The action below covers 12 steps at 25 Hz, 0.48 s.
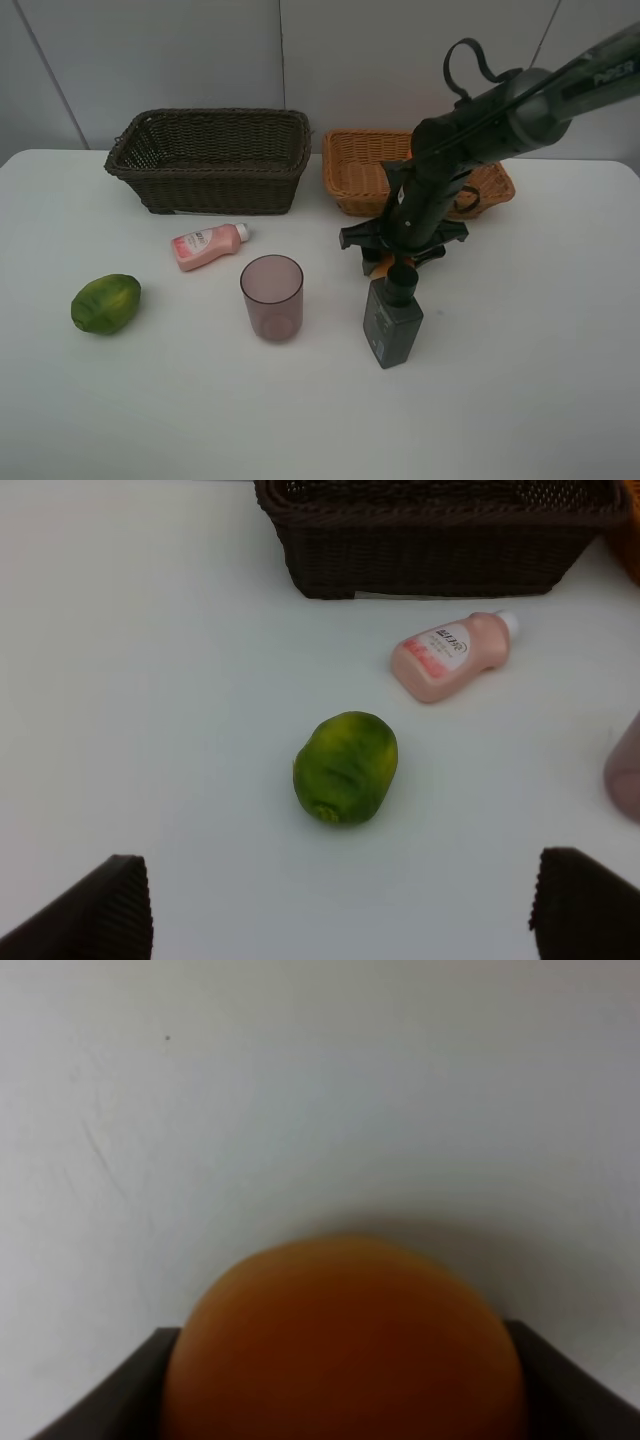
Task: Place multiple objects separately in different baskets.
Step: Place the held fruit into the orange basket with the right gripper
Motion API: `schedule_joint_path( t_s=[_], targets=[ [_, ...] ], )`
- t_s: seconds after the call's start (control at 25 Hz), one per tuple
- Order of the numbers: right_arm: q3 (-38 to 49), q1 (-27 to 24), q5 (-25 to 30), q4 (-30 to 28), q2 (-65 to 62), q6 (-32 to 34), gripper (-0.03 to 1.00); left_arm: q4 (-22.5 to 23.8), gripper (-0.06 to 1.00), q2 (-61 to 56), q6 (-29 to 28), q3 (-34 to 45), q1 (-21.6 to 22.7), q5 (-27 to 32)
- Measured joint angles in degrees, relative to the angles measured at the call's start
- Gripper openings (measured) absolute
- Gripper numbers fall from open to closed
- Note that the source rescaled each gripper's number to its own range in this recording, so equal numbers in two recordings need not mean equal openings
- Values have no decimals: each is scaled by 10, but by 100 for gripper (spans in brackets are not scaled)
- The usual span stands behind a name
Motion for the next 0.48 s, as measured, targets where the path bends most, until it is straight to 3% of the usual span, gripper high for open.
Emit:
schedule_joint_path(
  t_s=[0.24,0.48],
  targets=[
    [-4,0,16,-1,-19,-15,41,0,98,0,0,0,0,0],
    [-93,0,157,0,-39,-78,41,0,98,0,0,0,0,0]
  ],
)
